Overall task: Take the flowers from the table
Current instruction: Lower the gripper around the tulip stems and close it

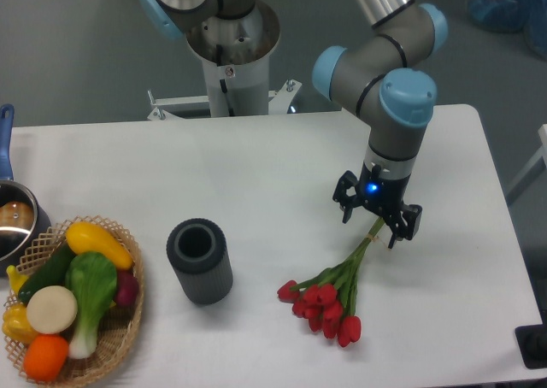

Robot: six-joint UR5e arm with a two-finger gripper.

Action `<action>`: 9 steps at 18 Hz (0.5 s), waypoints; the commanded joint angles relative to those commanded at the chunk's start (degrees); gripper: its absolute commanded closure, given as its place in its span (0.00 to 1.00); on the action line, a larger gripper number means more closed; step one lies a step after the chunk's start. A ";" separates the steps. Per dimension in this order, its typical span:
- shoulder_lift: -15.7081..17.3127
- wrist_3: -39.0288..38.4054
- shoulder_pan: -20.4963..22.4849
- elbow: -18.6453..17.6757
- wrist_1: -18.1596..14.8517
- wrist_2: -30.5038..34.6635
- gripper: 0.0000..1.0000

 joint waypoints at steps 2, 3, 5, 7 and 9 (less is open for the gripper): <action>-1.41 -0.09 0.00 0.96 0.00 -0.09 0.00; -1.50 -0.52 -0.09 1.14 0.00 -0.17 0.00; -2.29 -0.35 -0.09 1.32 0.00 -0.09 0.00; -3.52 -0.17 -0.09 1.76 0.09 -0.09 0.00; -4.40 -0.17 -0.17 2.11 0.09 -0.09 0.00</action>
